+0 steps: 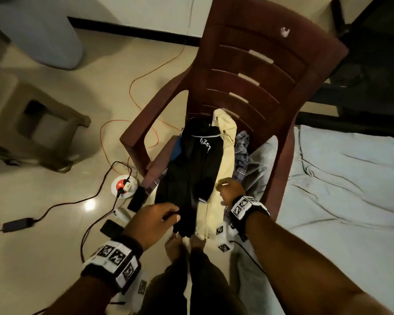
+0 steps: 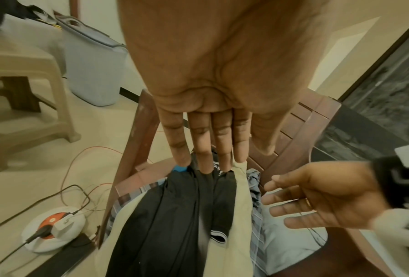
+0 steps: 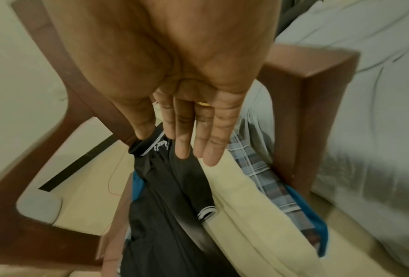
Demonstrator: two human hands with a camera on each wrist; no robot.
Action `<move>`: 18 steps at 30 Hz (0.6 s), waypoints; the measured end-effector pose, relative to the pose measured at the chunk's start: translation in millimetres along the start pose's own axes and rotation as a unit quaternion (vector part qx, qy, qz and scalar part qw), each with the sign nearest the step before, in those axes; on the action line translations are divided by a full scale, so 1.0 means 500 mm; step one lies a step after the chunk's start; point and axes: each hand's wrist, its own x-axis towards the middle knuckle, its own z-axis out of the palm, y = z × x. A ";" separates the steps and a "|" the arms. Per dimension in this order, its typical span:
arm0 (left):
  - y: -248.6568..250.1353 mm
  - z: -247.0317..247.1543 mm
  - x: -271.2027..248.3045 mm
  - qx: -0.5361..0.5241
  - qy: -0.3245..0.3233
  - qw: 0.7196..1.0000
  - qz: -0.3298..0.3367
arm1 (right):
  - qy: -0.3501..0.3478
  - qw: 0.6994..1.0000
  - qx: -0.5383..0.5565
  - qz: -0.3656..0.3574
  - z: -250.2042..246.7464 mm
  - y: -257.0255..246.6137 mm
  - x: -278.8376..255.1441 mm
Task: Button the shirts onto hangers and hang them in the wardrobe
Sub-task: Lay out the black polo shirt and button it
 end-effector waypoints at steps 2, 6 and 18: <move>-0.026 -0.004 -0.004 -0.016 -0.006 1.000 -0.019 | -0.009 0.999 -0.030 0.020 0.015 -0.026 0.068; -0.077 0.003 -0.004 -0.055 0.033 0.997 -0.049 | -0.016 0.996 -0.008 0.092 0.049 -0.023 0.194; -0.064 -0.022 0.025 -0.066 0.070 0.991 -0.089 | 0.077 0.993 -0.089 0.024 0.043 -0.057 0.196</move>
